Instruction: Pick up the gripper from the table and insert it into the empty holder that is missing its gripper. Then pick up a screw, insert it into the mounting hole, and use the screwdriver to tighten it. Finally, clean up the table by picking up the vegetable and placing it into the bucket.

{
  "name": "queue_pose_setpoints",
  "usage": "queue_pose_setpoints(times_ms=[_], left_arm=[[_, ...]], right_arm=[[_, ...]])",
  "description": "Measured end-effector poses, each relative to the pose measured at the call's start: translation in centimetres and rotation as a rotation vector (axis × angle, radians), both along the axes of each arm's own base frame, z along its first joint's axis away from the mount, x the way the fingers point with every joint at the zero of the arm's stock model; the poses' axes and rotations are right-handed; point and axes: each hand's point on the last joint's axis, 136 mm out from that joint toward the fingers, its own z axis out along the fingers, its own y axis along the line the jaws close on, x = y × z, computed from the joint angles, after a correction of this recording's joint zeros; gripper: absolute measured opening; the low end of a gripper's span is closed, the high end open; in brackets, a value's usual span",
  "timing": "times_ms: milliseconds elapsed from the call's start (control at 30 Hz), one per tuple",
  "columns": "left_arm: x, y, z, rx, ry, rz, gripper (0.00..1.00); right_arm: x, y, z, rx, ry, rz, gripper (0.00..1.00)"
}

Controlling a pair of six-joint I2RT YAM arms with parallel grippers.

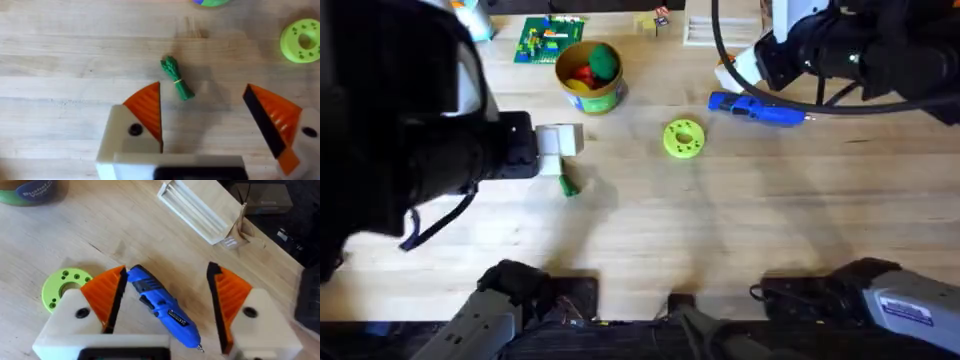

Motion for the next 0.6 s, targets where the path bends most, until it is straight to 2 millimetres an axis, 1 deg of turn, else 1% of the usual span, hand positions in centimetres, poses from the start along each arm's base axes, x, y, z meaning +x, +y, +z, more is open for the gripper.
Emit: queue_pose_setpoints(times_ms=[133,200,433,600], left_arm=[[0.1,0.0,-2.9,0.048,0.166,0.01,0.99],[0.3,0.0,-3.9,0.047,0.22,0.044,0.99],[2.0,0.3,-7.3,-0.033,0.324,0.292,0.99],[2.4,0.0,-11.8,-0.086,0.404,0.364,0.99]], right_arm=[[0.0,0.0,0.0,0.0,0.0,0.0,0.939],[0.0,0.0,0.0,-0.001,0.001,0.0,0.94],[0.0,0.0,0.0,-0.001,0.001,0.0,0.943],[-0.1,0.0,-0.1,-0.002,0.004,0.0,0.943]])
